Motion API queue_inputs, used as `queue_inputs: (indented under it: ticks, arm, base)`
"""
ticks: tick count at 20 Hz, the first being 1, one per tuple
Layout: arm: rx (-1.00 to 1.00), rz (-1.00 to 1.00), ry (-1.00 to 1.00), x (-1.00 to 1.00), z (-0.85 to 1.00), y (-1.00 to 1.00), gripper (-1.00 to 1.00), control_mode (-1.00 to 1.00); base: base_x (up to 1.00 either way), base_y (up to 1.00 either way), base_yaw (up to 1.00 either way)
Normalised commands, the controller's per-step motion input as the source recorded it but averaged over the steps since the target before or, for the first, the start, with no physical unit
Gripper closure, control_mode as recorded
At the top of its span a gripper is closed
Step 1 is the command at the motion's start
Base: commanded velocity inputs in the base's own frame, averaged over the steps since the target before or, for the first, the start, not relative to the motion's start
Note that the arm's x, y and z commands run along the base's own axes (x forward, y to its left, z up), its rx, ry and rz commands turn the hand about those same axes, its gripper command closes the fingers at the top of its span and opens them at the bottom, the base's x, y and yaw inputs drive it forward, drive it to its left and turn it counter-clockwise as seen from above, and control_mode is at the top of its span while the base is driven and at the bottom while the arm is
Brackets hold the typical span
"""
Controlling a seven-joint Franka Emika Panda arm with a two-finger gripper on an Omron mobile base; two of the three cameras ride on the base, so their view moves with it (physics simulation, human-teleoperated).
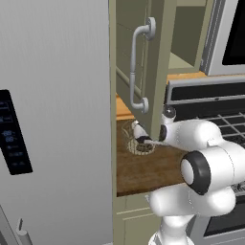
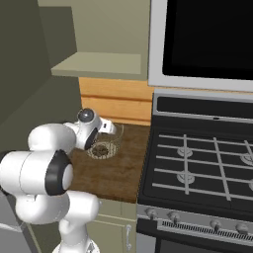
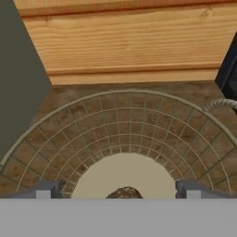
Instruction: Open the cabinet, pick up the bread from the cabinet and place it in the basket. Then move the basket to the dining counter.
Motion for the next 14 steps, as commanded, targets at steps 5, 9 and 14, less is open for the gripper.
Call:
queue_inputs:
  ticks: [5, 9, 14]
  arm:
    - [0.01, -0.06, 0.00, -0.48, 0.47, -0.18, -1.00, -1.00]
    - [0.06, -0.12, 0.05, -0.24, 0.00, -0.42, -1.00, -1.00]
    - [0.20, -0.07, 0.10, 0.26, -0.26, -0.28, -1.00, -1.00]
  base:
    - [0.00, 0.00, 0.00]
    - [0.00, 0.00, 0.00]
    - [0.00, 0.00, 0.00]
